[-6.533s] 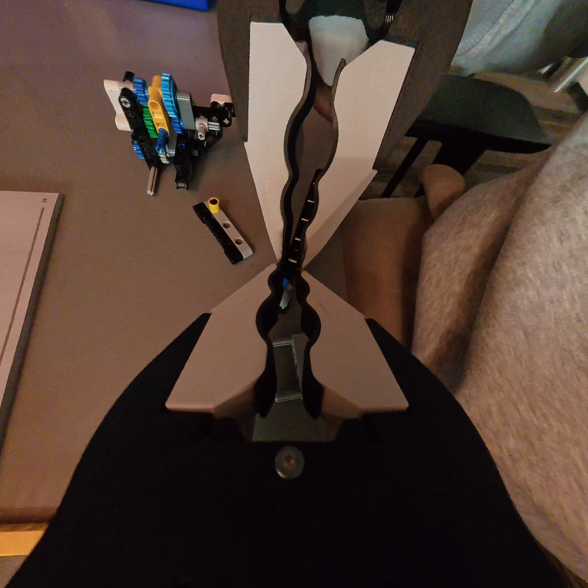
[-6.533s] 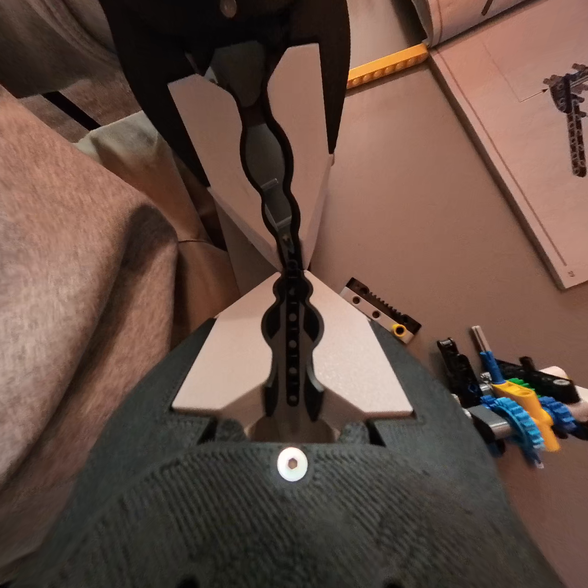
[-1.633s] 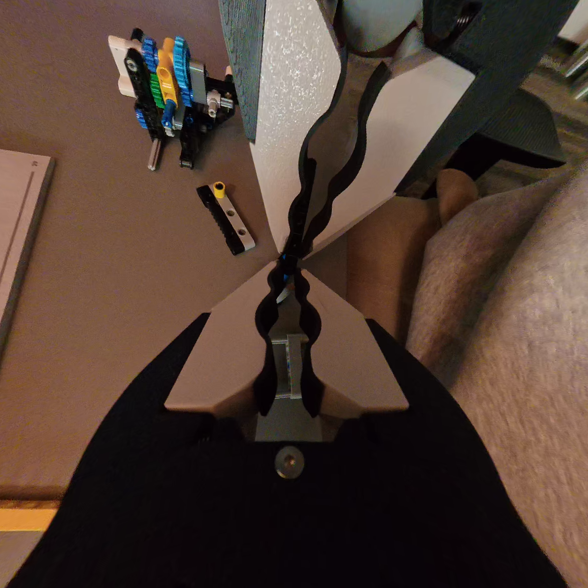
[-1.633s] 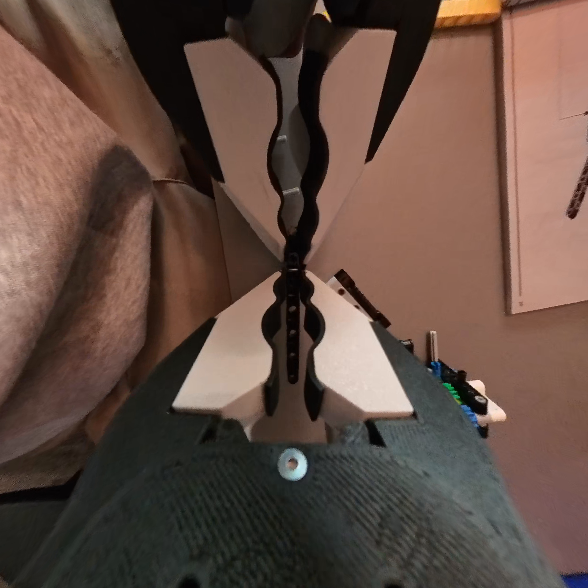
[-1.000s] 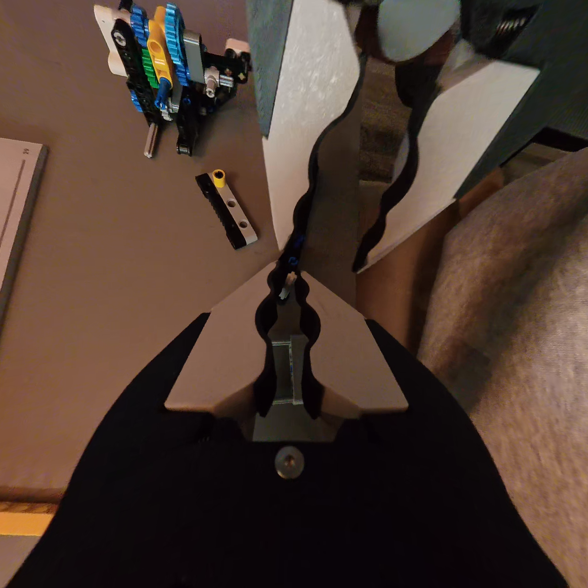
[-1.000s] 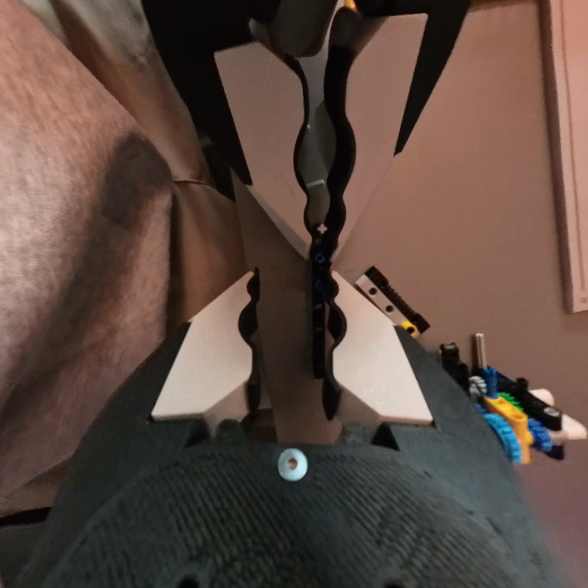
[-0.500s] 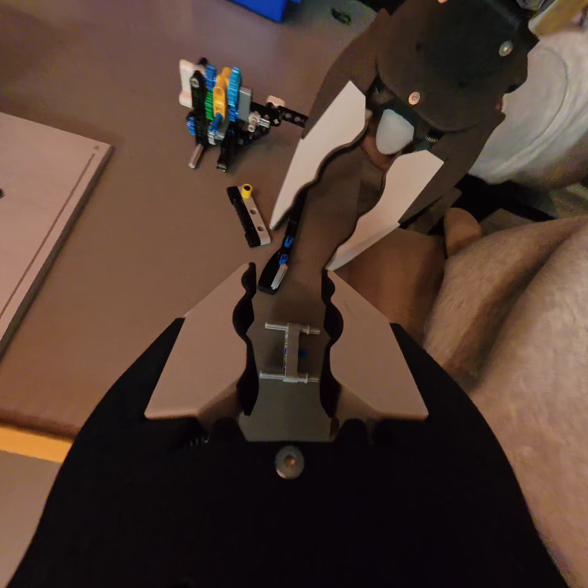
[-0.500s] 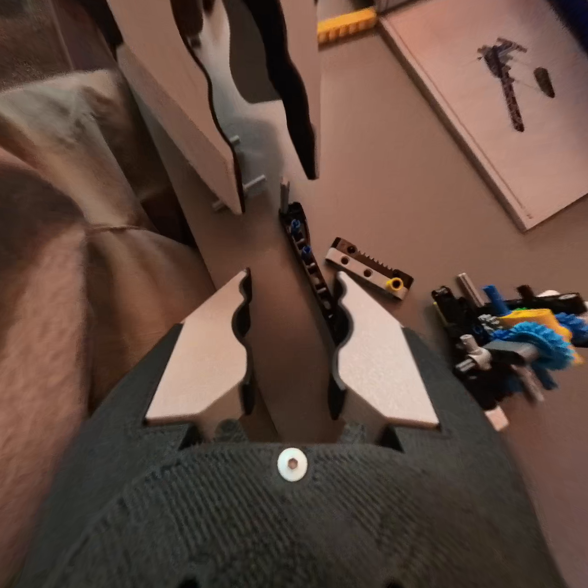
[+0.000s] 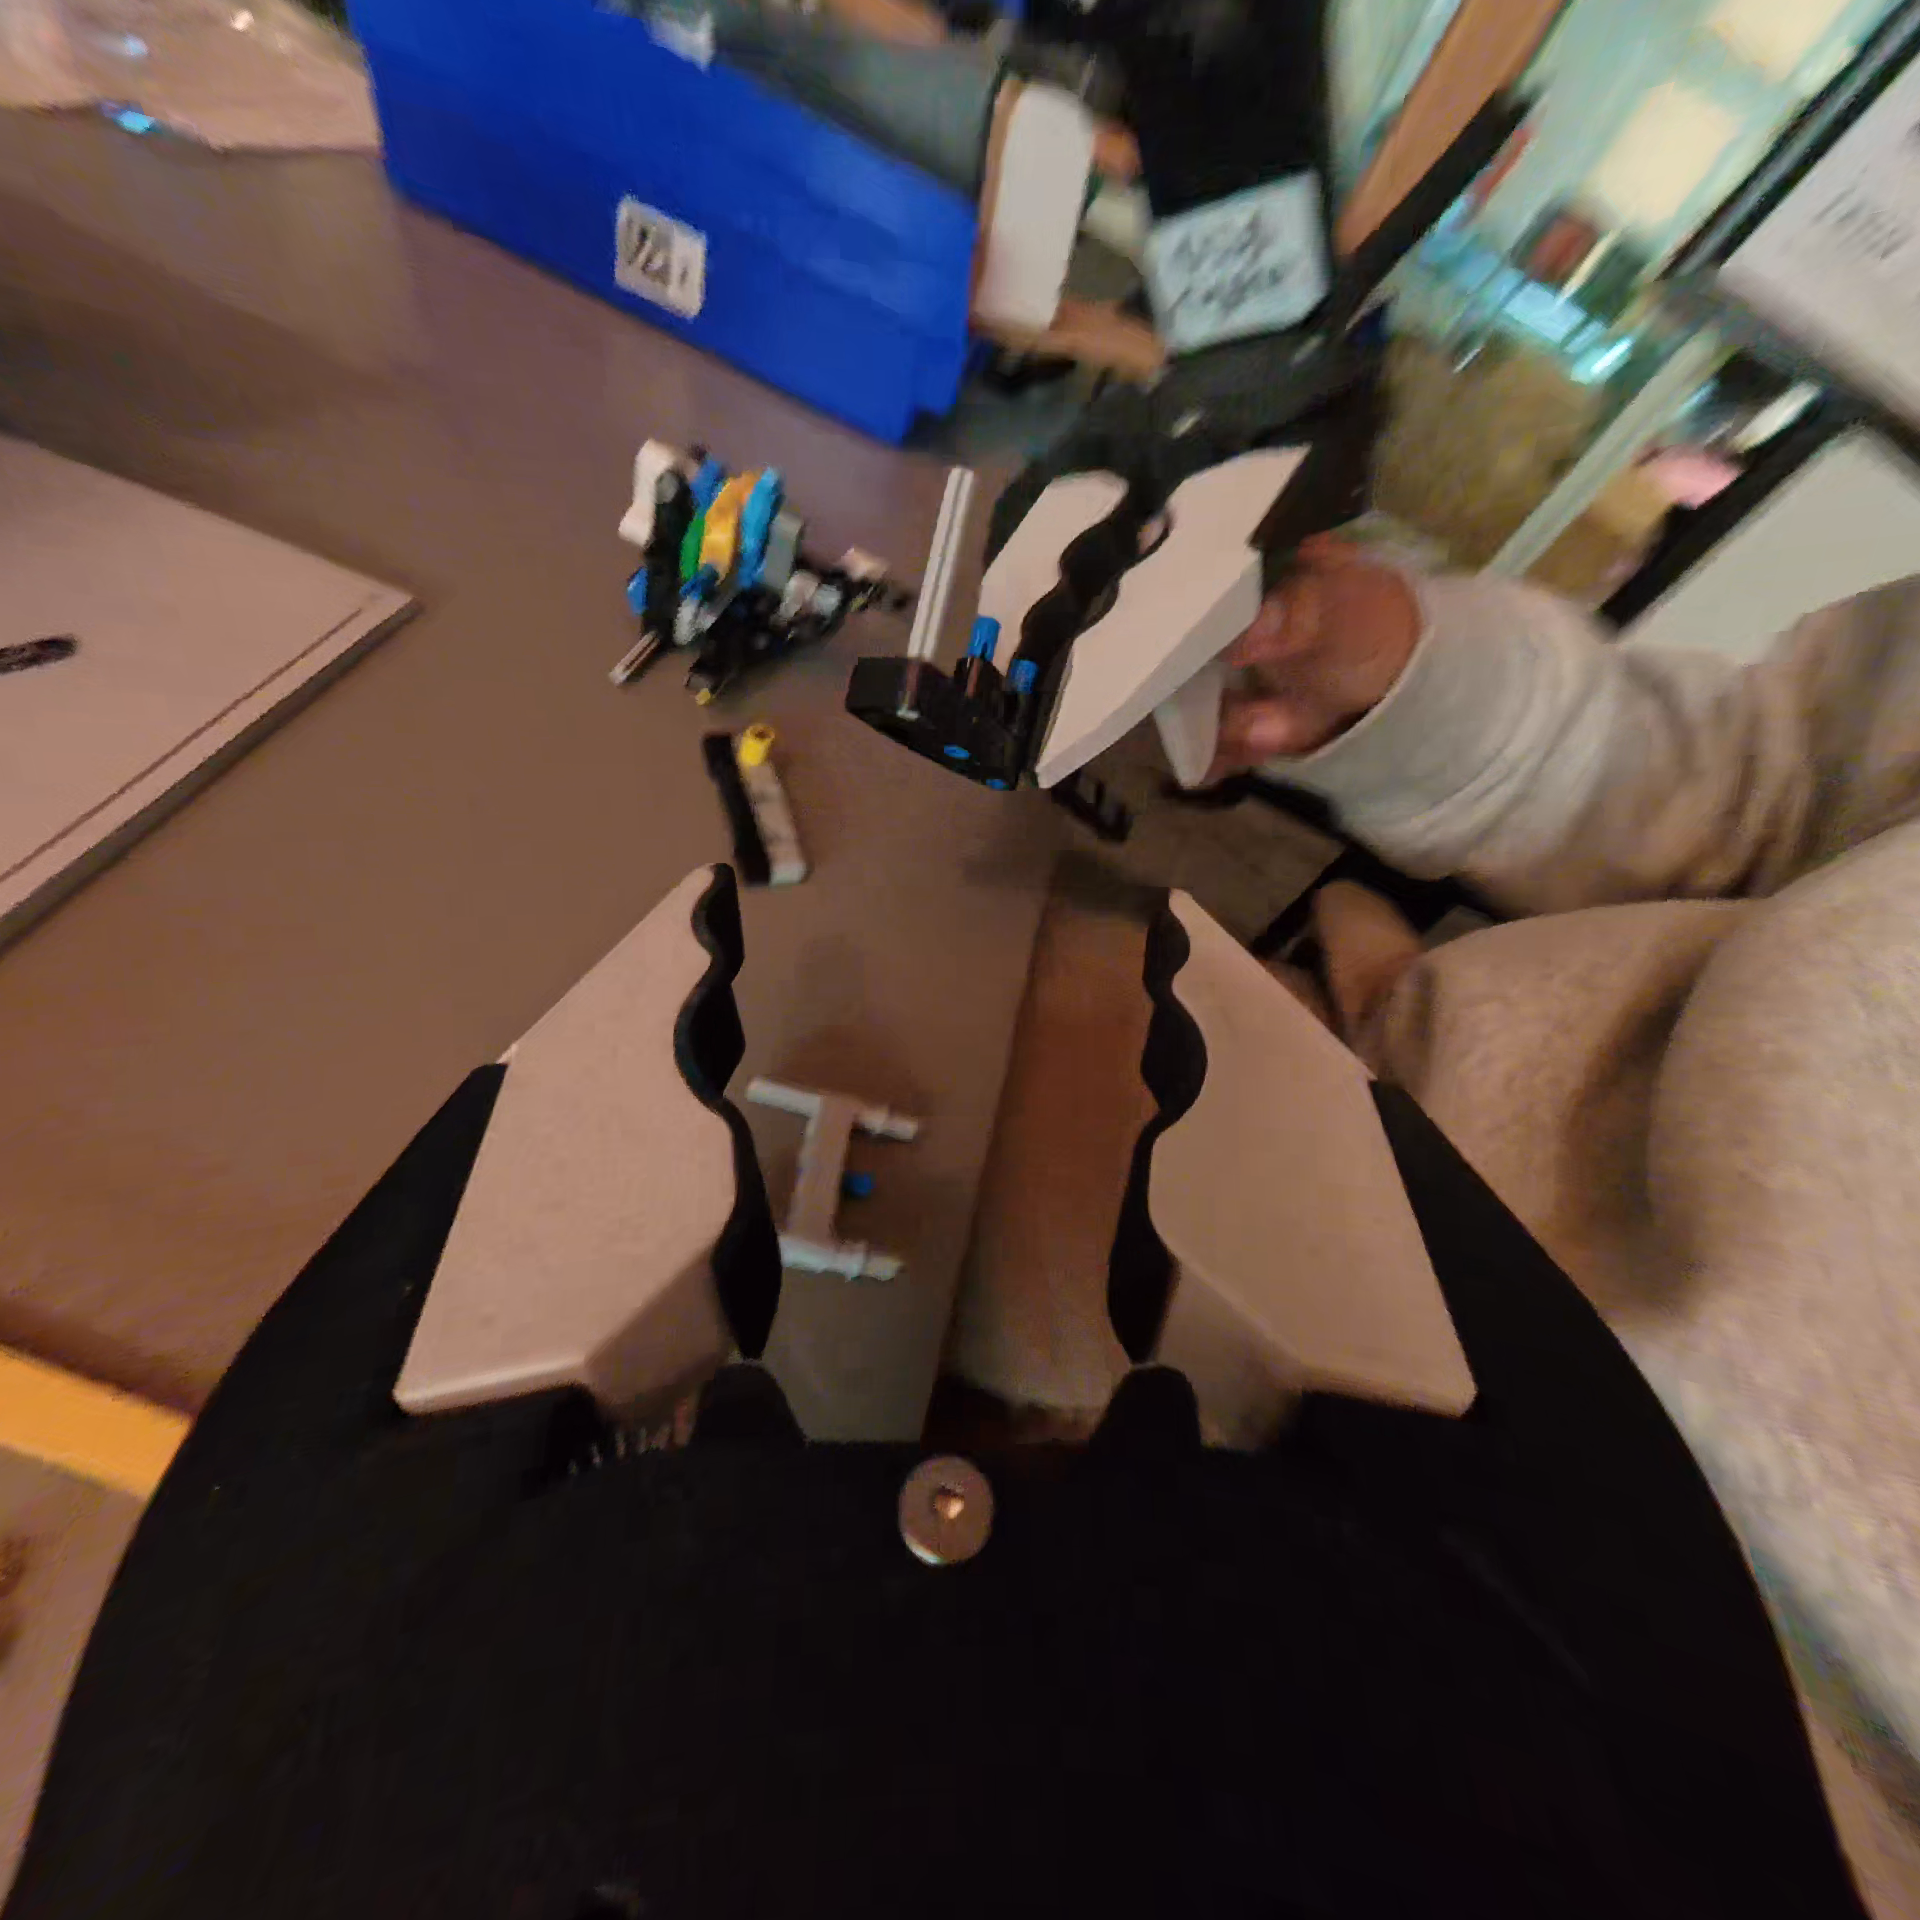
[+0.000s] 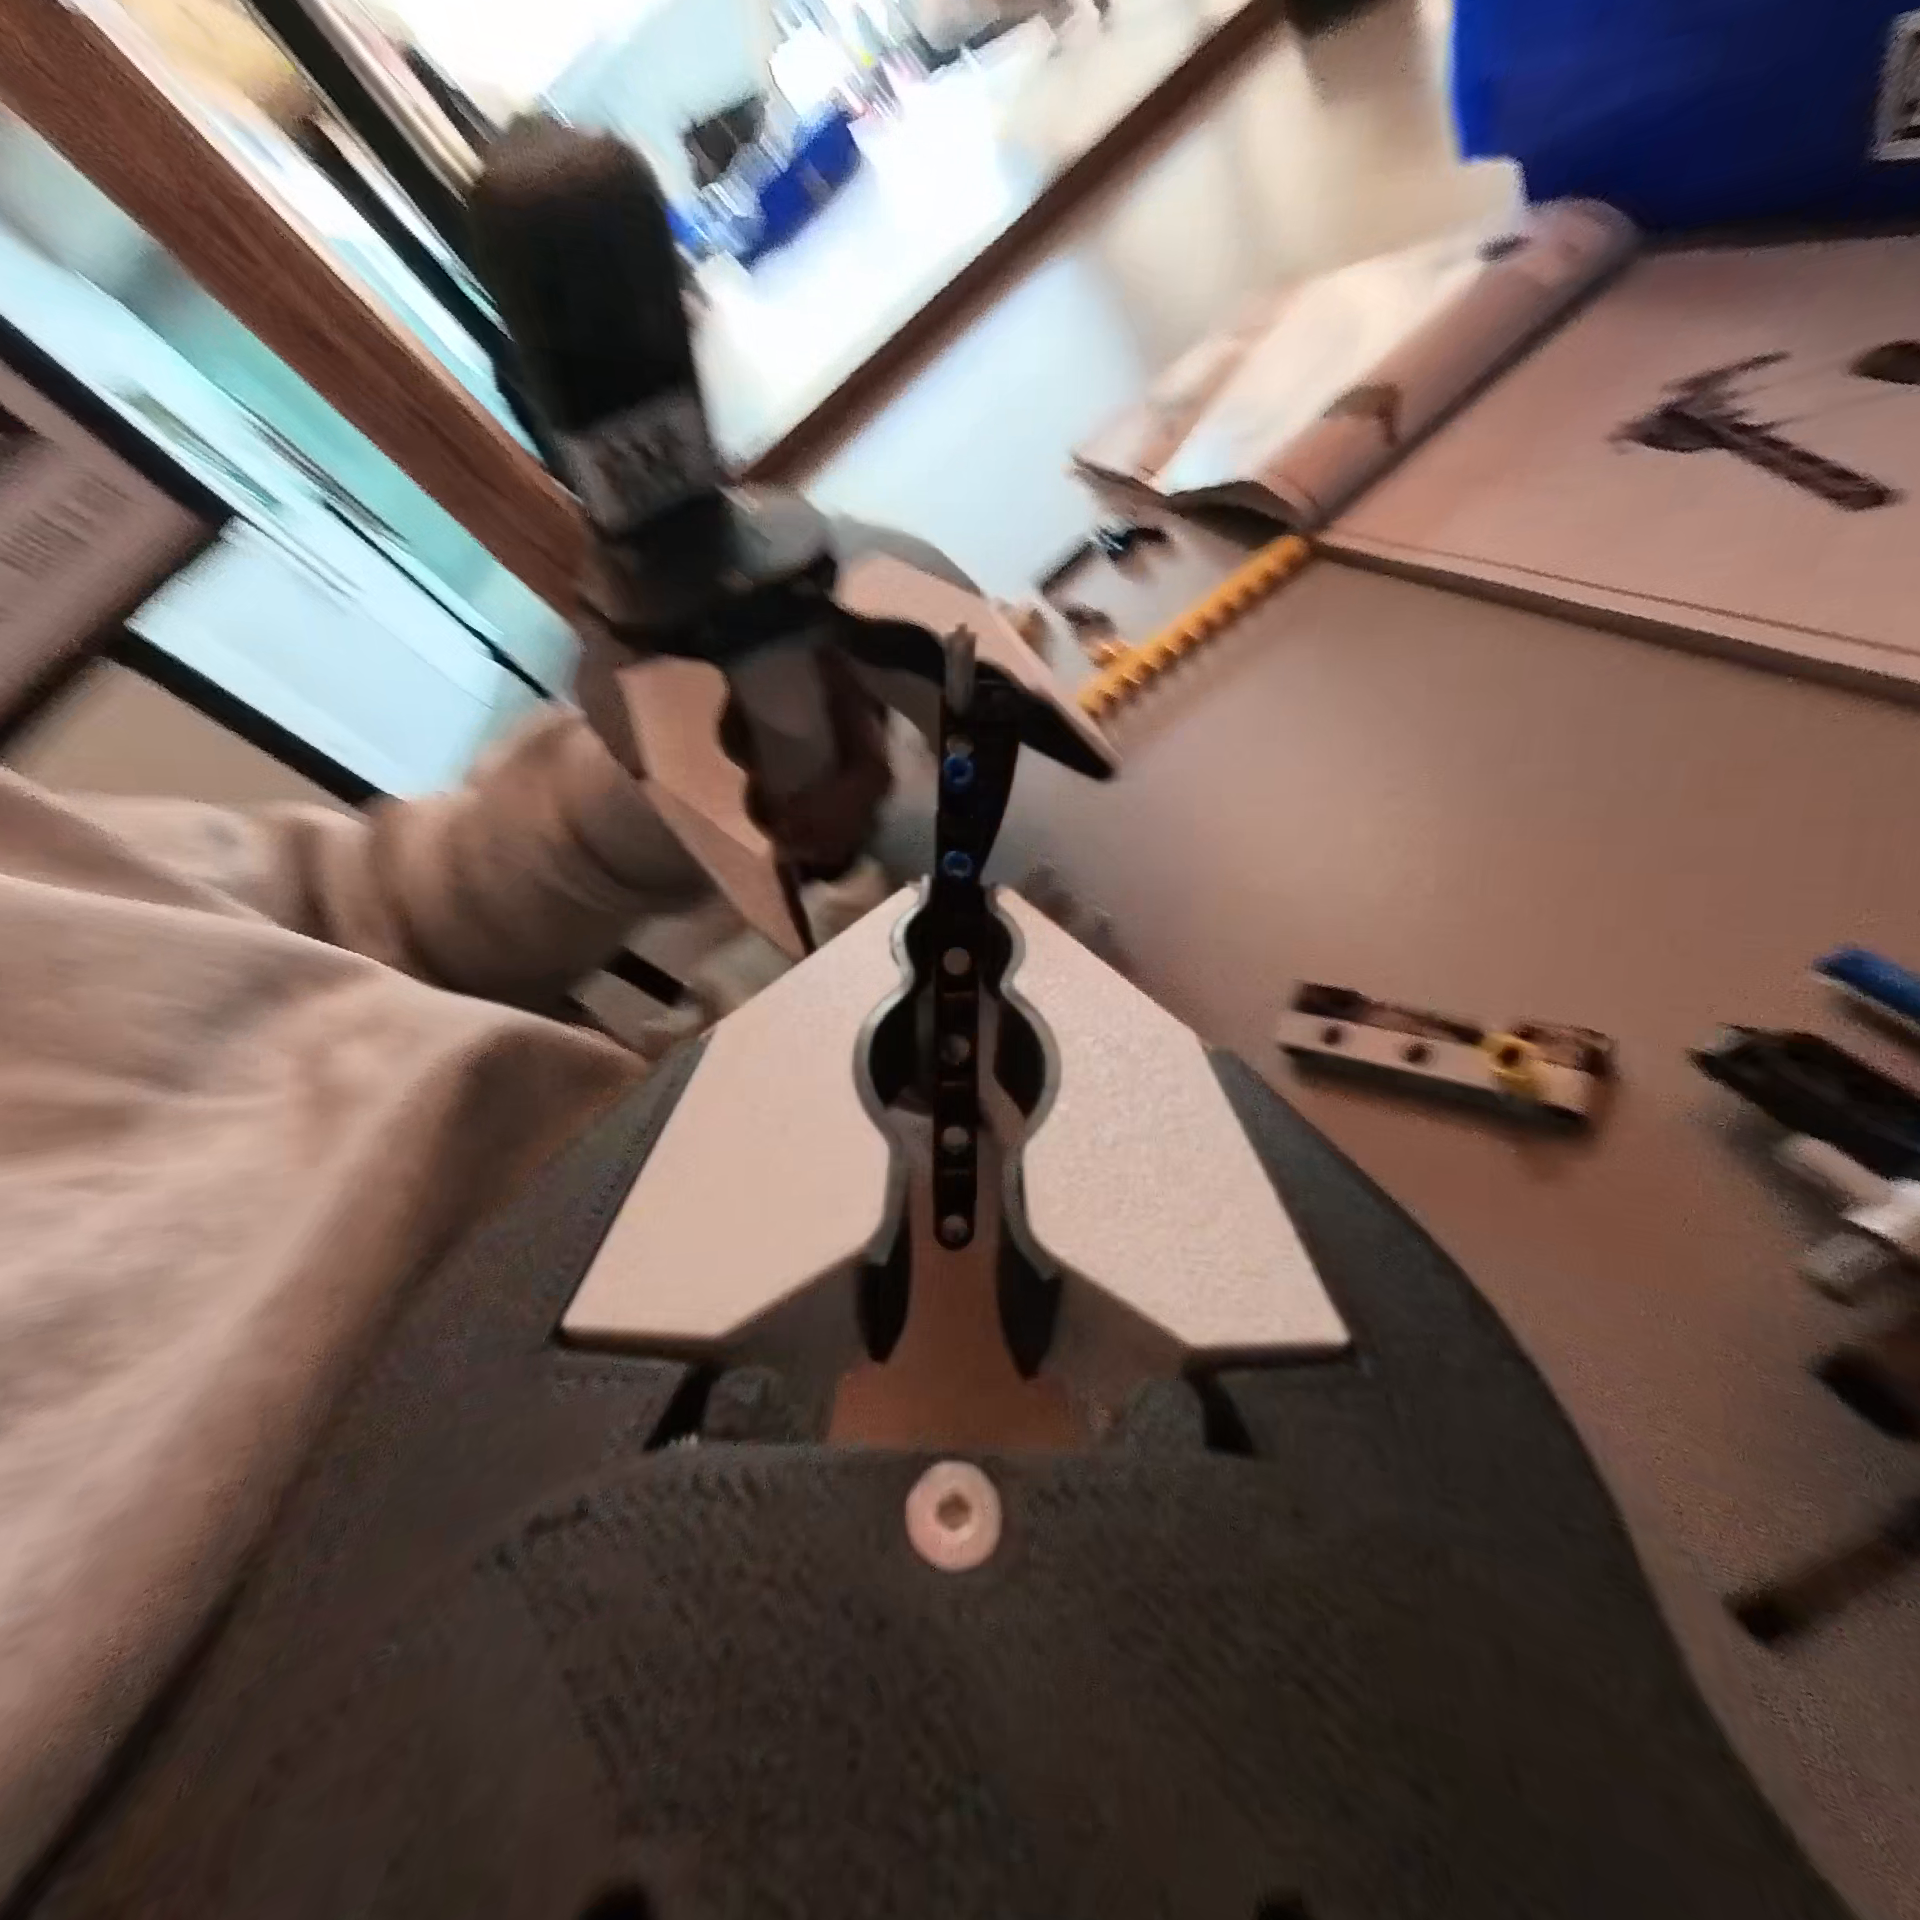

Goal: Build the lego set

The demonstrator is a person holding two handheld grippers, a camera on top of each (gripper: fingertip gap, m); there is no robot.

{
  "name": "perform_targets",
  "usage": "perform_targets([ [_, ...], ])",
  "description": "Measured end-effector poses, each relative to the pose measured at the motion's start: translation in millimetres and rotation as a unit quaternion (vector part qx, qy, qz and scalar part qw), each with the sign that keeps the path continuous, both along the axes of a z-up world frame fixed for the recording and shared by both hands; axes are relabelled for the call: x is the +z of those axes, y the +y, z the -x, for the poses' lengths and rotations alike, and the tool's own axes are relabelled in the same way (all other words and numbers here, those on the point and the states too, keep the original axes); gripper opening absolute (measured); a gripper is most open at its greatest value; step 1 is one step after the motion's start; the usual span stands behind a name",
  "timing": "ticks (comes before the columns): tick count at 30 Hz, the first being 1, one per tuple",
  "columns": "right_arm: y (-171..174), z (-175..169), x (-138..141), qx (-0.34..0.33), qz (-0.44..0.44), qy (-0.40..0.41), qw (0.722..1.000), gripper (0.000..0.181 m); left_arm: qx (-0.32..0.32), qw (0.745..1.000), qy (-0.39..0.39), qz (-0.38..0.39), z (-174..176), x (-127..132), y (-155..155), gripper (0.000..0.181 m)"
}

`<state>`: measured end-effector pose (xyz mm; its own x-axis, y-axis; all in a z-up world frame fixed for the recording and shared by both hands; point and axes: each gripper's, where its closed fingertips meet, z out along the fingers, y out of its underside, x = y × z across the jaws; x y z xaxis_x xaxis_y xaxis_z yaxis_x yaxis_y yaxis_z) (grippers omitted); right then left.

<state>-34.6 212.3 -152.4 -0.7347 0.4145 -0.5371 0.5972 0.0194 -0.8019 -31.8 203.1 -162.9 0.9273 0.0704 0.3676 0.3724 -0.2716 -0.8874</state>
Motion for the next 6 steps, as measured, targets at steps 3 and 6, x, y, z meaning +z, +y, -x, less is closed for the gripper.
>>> perform_targets([
  [3, -7.9, -11.8, 37.2, 0.042, 0.155, -0.047, 0.986, 0.006, -0.027, 0.989, -0.078, -0.121, -7.6, 41.3, -2.3, 0.075],
  [6, -13.1, -23.0, 58.7, 0.091, 0.253, -0.087, 0.959, 0.006, -0.045, 0.967, -0.137, -0.208, -6.0, 69.0, -12.1, 0.069],
])
